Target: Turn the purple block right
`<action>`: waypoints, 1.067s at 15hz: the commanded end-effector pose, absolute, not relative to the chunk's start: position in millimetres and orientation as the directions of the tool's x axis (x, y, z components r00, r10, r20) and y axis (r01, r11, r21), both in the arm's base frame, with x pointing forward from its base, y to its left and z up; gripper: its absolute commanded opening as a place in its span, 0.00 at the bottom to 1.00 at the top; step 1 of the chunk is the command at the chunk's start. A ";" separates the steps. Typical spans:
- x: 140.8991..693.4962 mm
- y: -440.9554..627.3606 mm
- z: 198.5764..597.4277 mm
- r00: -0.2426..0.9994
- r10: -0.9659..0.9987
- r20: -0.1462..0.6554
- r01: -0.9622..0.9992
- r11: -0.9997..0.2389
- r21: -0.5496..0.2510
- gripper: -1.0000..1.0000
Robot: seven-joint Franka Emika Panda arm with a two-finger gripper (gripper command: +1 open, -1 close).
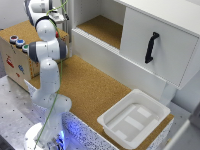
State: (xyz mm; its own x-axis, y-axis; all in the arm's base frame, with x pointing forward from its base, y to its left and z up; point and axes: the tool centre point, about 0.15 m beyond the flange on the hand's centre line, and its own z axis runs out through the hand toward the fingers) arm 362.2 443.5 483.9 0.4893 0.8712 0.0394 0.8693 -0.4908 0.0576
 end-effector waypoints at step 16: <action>352.4 459.9 473.7 0.956 0.291 -0.043 0.290 -0.957 -0.009 0.00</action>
State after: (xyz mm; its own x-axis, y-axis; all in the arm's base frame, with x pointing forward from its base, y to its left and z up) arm 364.6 458.2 474.2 0.9230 0.3814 0.0504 0.3831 -0.9232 -0.0312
